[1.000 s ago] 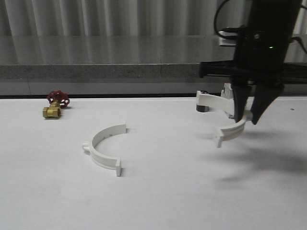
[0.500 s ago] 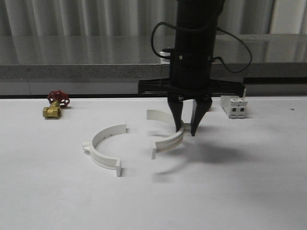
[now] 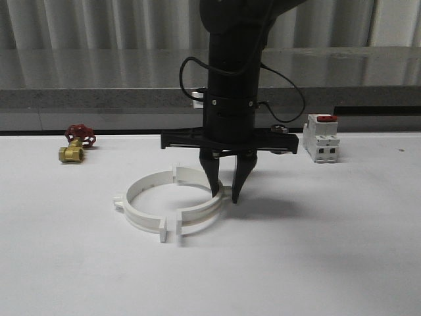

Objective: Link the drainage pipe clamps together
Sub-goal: 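Carry it to the placed half and join their tabs into a ring, then open the right gripper and raise it away from the ring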

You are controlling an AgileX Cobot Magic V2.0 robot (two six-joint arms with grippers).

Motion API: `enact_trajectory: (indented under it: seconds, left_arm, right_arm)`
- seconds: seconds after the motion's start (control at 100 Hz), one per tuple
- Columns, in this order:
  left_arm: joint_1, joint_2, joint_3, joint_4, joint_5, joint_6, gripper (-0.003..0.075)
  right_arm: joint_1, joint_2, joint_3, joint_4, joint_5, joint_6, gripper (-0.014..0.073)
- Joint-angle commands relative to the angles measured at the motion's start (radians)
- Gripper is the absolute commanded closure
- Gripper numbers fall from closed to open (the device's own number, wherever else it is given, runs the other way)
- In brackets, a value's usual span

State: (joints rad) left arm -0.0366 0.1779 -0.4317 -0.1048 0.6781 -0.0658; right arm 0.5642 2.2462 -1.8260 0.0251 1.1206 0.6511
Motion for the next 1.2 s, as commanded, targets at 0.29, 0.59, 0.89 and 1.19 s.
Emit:
enact_trajectory:
  seconds: [0.29, 0.59, 0.89, 1.19]
  left_arm:
    - [-0.001, 0.01, -0.023, -0.012, -0.079, -0.003, 0.074]
    - [-0.001, 0.01, -0.023, -0.012, -0.079, -0.003, 0.074]
    - [-0.001, 0.01, -0.023, -0.012, -0.079, -0.003, 0.074]
    - [-0.001, 0.01, -0.023, -0.012, -0.079, -0.003, 0.074]
  right_arm:
    - [0.001, -0.035, -0.037, 0.003, -0.024, 0.018, 0.0527]
    - [0.001, -0.047, -0.037, 0.011, -0.029, 0.018, 0.0134]
    - [0.001, -0.162, -0.035, 0.009, 0.0, -0.141, 0.0139]
    - [-0.051, -0.324, 0.078, -0.129, 0.089, -0.252, 0.059]
